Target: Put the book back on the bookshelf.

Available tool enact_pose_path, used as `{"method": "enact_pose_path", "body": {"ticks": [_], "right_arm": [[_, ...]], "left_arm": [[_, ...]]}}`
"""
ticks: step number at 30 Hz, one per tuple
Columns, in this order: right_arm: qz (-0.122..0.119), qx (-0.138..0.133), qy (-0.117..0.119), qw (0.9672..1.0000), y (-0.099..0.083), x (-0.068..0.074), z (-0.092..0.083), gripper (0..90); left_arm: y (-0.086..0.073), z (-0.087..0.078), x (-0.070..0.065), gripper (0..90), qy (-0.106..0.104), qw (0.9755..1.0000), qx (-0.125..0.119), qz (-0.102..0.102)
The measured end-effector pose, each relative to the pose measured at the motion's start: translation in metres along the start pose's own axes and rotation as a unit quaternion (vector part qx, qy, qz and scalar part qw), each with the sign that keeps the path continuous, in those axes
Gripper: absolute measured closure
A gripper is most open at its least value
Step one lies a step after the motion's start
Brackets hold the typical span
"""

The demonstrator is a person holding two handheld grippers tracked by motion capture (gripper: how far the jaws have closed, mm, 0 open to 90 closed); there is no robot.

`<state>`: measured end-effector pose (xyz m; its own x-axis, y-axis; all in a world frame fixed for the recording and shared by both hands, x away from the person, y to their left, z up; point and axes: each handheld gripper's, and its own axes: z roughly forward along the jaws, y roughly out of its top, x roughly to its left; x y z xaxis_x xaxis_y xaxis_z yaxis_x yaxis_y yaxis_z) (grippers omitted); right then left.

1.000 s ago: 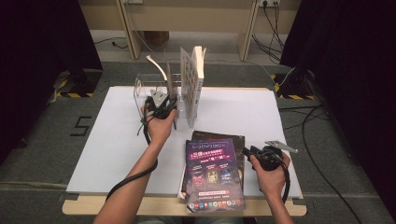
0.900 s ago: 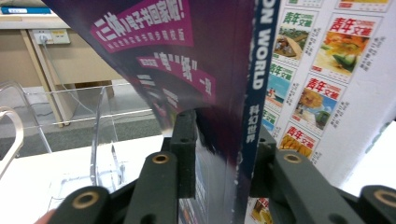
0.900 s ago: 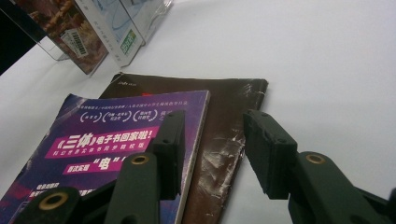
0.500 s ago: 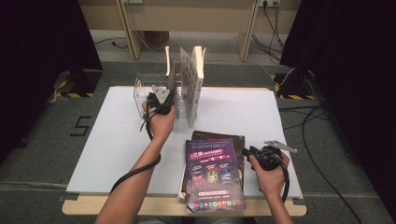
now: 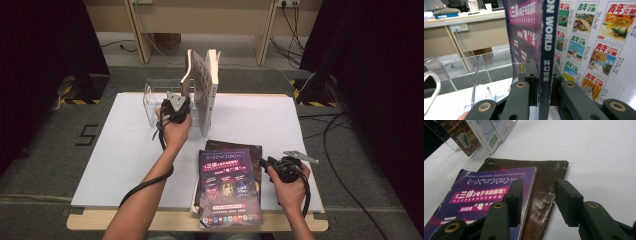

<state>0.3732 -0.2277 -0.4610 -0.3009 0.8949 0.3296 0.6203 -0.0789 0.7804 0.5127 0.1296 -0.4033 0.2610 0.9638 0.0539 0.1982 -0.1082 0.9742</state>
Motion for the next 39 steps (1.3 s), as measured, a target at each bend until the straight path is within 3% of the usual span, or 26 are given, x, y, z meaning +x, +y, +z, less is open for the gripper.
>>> {"method": "enact_pose_path", "body": {"ticks": [13, 26, 29, 36, 39], "right_arm": [[0.0, -0.002, -0.001, 1.0, 0.0, 0.0, -0.001, 58.4], [0.0, -0.002, 0.001, 1.0, 0.0, 0.002, -0.002, 58.2], [0.0, -0.002, 0.0, 1.0, 0.0, 0.002, -0.002, 58.2], [0.003, -0.001, 0.002, 1.0, 0.0, 0.001, -0.001, 58.2], [0.002, -0.002, 0.002, 1.0, 0.0, 0.001, -0.001, 58.2]], "left_arm": [[-0.003, -0.012, 0.001, 68.2, -0.023, 0.9997, -0.004, 0.002], [-0.001, -0.018, 0.0, 61.6, -0.019, 0.9998, -0.004, -0.003], [0.0, -0.016, 0.001, 62.5, -0.016, 0.9998, -0.005, -0.009], [0.003, -0.01, 0.003, 76.6, 0.012, 0.9999, -0.002, 0.009], [0.004, -0.009, 0.001, 83.2, 0.018, 0.9992, -0.005, 0.036]]}}
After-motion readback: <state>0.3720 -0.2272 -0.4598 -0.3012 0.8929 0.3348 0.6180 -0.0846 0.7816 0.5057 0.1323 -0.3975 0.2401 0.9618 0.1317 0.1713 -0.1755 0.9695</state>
